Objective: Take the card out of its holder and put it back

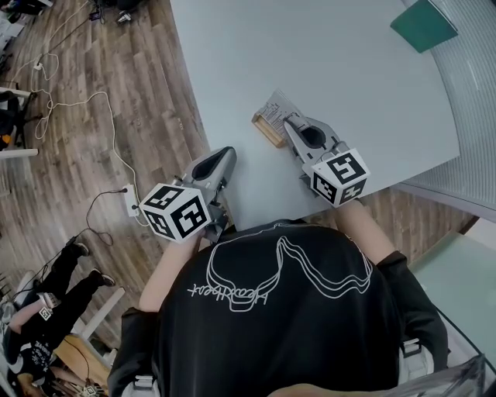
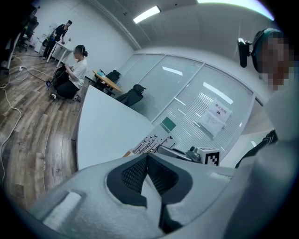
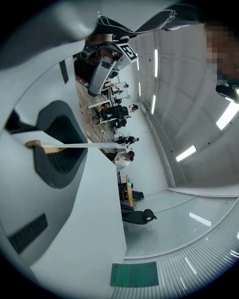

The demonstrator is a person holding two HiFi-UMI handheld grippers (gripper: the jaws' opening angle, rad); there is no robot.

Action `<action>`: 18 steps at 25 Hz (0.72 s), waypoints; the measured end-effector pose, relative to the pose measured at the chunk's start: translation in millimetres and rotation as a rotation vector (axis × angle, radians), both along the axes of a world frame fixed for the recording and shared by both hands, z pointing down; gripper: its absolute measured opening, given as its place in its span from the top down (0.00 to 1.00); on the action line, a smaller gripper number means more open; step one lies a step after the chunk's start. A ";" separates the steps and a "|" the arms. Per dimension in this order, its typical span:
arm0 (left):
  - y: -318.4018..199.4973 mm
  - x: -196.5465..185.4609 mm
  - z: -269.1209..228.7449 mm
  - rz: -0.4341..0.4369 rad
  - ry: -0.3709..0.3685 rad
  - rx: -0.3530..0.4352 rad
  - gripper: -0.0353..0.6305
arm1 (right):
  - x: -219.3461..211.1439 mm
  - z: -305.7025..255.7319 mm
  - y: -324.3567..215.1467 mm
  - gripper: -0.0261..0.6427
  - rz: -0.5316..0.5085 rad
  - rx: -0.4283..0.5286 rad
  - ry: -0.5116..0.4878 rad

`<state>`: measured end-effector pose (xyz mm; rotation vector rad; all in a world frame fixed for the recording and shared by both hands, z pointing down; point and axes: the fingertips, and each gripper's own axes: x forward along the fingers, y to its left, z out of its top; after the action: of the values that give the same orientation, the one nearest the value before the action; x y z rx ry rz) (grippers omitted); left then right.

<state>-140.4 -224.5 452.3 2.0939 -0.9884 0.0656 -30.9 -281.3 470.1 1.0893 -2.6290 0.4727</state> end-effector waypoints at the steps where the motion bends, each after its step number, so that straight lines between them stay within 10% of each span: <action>1: 0.0 -0.5 -0.1 -0.002 0.003 0.000 0.93 | -1.0 1.0 0.2 0.93 0.001 -0.002 0.001; 18: -1.3 -9.2 2.2 -0.041 0.016 -0.026 0.93 | -8.0 29.7 -2.2 0.93 -0.009 -0.062 0.055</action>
<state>-149.5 -225.8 454.5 2.0466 -1.0152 0.0408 -38.9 -283.5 499.8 1.0553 -2.5535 0.5107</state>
